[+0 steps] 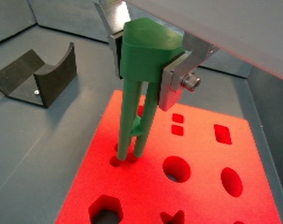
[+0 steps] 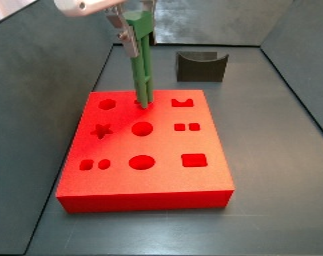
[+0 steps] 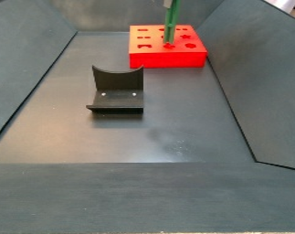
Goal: Pick up the 3 prong object. Move up. Place the 3 prong object on the fixture. Regrasp the 3 prong object. Move to above the board. Insert the 3 prong object.
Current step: Insert the 3 prong object.
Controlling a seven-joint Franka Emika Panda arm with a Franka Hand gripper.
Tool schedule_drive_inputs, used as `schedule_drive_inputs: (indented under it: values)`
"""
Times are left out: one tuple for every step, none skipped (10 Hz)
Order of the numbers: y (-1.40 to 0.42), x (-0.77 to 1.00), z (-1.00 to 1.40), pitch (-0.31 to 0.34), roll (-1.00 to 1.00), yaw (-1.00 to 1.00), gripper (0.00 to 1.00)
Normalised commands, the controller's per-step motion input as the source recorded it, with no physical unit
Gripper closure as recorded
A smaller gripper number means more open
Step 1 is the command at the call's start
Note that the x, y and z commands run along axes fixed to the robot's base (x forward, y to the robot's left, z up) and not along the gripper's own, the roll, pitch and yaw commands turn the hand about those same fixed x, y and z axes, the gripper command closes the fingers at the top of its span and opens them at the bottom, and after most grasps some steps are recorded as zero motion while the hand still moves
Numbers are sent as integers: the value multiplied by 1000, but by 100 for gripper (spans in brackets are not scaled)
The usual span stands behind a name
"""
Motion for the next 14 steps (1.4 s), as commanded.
schedule_drive_inputs:
  values:
    - [-69,120,-83,0,151,94,100]
    - [37,126,0,53,131,100,100]
    - [97,60,0,74,107,246,100]
    - [14,3,0,36,51,146,100]
    - [0,0,0,4,54,100,100]
    - [0,0,0,13,50,77,100]
    - [0,0,0,20,74,80,100]
    - [14,0,0,43,96,191,100]
    - [103,0,0,31,73,251,100]
    - [69,0,0,24,41,223,100]
    - [40,20,0,36,53,171,100]
    - [37,46,0,36,103,260,100]
    - [0,0,-71,0,104,149,100]
    - [-6,0,-66,20,143,106,100]
